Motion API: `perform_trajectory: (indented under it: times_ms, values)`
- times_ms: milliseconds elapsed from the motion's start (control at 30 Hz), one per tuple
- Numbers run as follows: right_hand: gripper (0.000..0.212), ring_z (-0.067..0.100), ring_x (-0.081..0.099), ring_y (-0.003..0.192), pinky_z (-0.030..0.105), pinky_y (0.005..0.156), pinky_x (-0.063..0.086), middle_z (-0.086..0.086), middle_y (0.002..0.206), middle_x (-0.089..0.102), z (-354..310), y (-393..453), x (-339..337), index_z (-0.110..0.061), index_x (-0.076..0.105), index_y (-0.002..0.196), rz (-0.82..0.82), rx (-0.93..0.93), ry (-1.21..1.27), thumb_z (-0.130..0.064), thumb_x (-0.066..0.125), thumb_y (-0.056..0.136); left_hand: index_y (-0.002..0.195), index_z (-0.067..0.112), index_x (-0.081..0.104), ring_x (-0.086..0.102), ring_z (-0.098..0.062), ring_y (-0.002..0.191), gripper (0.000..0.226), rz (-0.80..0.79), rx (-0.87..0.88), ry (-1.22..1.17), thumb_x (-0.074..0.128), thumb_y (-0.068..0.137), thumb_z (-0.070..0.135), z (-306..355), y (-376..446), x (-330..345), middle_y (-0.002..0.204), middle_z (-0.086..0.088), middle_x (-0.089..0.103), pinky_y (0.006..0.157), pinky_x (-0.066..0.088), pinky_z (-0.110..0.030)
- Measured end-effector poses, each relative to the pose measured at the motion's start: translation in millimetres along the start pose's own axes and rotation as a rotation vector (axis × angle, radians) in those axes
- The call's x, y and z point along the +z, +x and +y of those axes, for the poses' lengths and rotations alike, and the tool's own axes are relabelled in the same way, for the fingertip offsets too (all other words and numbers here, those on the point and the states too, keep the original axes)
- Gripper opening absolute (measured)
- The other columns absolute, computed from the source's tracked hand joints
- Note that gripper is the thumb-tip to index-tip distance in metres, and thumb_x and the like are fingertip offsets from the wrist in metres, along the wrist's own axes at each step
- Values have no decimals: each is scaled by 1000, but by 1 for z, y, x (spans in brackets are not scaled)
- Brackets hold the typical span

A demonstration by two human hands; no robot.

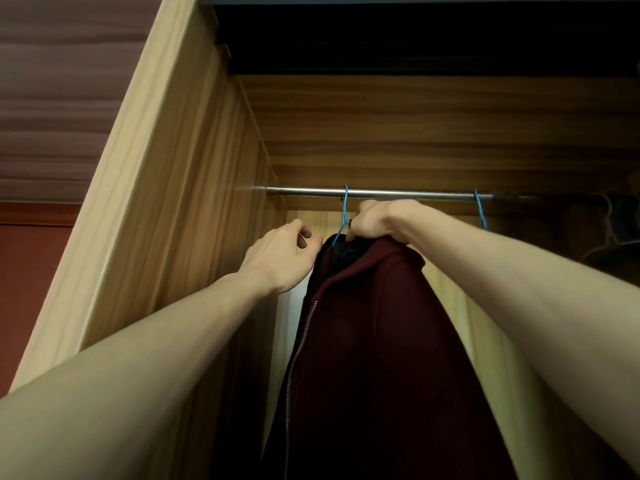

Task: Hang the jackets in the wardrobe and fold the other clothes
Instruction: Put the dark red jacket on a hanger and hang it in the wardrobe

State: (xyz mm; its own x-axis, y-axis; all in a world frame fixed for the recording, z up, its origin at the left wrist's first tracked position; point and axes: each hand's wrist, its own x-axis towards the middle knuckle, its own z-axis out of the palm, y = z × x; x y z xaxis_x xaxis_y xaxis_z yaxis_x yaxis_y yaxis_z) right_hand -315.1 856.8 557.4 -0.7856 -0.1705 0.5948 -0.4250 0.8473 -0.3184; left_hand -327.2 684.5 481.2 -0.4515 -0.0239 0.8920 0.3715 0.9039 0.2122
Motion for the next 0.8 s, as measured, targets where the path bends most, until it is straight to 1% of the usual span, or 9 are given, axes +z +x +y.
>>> perform_trajectory:
  times_ms: [167,333,367,467,533,567,633,700,800]
  values:
    - [43,28,64,100,37,88,56,11,113,59,7,12,23,-5,49,139,85,20,130,-23,59,101,126,27,60,63,-19,109,39,34,0,5,42,104,54,8,-12,0,115,11,64,92,53,-42]
    - [31,24,61,107,34,86,50,4,124,62,32,9,31,-18,61,121,252,-72,272,-33,61,94,124,27,62,62,-16,110,39,80,-18,-1,41,104,53,17,-31,3,118,11,66,91,52,-41]
    - [30,23,60,111,34,90,50,3,129,61,37,7,33,-20,63,120,282,-114,293,-35,62,94,125,27,61,62,-15,111,39,75,-15,5,41,104,53,17,-36,3,118,11,66,91,52,-41]
    - [41,20,57,128,32,103,46,0,140,59,45,-15,43,-22,64,133,312,-254,317,-37,62,96,131,26,60,61,-14,116,42,62,-7,39,40,105,53,19,-53,-3,124,10,66,94,51,-39]
    - [46,17,52,133,27,99,39,-2,144,56,48,-38,52,-23,59,142,340,-357,278,-39,60,99,136,25,58,60,-14,119,45,66,5,77,40,105,52,19,-64,-10,129,8,65,92,49,-35]
    - [47,17,52,134,27,99,38,-3,146,54,50,-50,57,-24,56,144,372,-401,244,-40,59,100,138,24,57,60,-14,120,46,67,13,93,40,106,52,20,-70,-13,131,7,65,92,48,-34]
    - [51,17,50,137,32,107,42,-5,151,50,55,-73,68,-24,52,148,447,-465,184,-43,57,101,140,22,56,59,-14,121,48,80,22,104,39,106,52,23,-81,-20,134,4,64,92,48,-32]
    - [56,18,43,144,39,118,37,-5,158,43,60,-94,78,-24,45,153,508,-452,114,-47,53,102,142,21,55,60,-14,121,50,114,16,102,37,107,52,27,-95,-26,135,3,64,90,46,-29]
    - [64,19,31,153,41,123,30,-2,166,33,67,-127,88,-23,37,158,600,-380,-49,-51,50,103,144,20,53,60,-15,122,52,174,9,77,37,107,52,31,-122,-30,137,2,64,93,49,-32]
